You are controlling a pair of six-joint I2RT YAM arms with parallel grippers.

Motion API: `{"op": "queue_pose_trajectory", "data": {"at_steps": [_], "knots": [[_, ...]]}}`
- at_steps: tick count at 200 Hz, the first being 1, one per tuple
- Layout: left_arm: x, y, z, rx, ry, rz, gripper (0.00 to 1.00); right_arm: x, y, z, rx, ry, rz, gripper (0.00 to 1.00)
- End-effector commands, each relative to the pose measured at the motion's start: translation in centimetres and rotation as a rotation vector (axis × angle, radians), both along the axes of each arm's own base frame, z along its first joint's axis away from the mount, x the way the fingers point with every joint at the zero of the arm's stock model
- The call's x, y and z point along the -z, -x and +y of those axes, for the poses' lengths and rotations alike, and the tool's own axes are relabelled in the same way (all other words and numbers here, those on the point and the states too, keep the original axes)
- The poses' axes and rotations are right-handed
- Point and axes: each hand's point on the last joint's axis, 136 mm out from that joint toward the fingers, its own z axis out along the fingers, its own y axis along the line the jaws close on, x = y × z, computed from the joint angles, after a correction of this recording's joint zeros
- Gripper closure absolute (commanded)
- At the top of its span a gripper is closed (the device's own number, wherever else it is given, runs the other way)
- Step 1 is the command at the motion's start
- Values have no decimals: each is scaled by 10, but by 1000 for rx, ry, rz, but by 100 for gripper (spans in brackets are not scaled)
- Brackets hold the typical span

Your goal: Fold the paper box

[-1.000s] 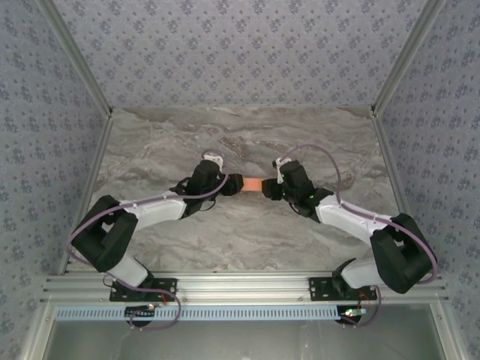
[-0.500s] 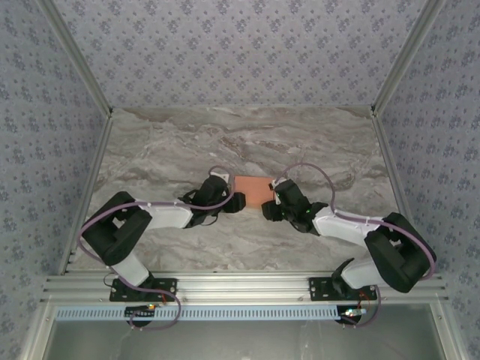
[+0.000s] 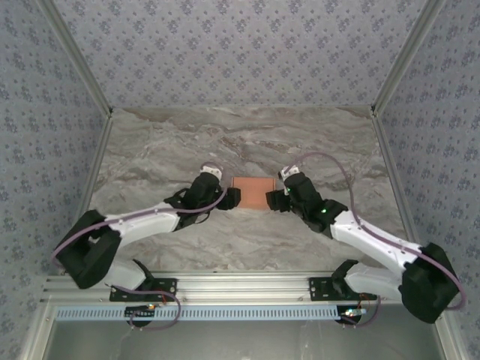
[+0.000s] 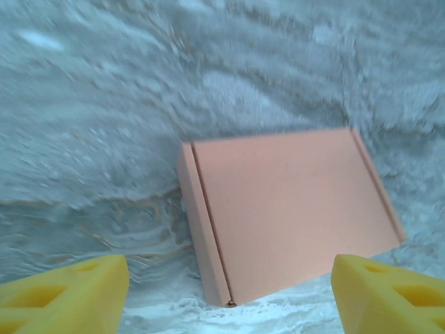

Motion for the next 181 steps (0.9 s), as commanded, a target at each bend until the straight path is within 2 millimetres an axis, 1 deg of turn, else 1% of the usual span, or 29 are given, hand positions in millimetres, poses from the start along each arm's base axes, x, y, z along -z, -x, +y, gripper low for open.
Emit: {"op": "queue_pose_trajectory", "data": {"at_steps": [1, 13, 26, 39, 47, 54, 72, 98, 111, 126, 144, 181], "knots": [[-17, 0, 38, -74, -98, -104, 21, -30, 6, -30, 59, 96, -83, 19], [-31, 0, 55, -111, -93, -155, 19, -44, 7, -42, 88, 100, -129, 13], [-44, 1, 76, -161, -80, -205, 16, -56, 9, -56, 126, 106, -169, 6], [-55, 3, 98, -215, -62, -254, 12, -62, 9, -70, 177, 114, -194, 1], [-59, 4, 111, -250, -50, -278, 9, -63, 8, -78, 207, 116, -203, 1], [-62, 5, 123, -284, -43, -295, 7, -62, 7, -87, 248, 115, -207, 1], [-60, 7, 153, -372, -38, -310, 1, -55, 4, -104, 330, 109, -199, 1], [-52, 9, 198, -548, -49, -318, 1, -37, 1, -126, 436, 111, -185, 1], [-49, 7, 216, -624, -55, -325, 1, -29, -1, -134, 476, 100, -185, 1], [-47, 4, 232, -688, -53, -326, 1, -23, -4, -142, 514, 80, -183, 1], [-48, 1, 244, -732, -61, -317, 1, -18, -4, -150, 547, 65, -176, 1], [-47, -3, 256, -758, -108, -311, 1, -12, -5, -160, 575, 91, -188, 1]]}}
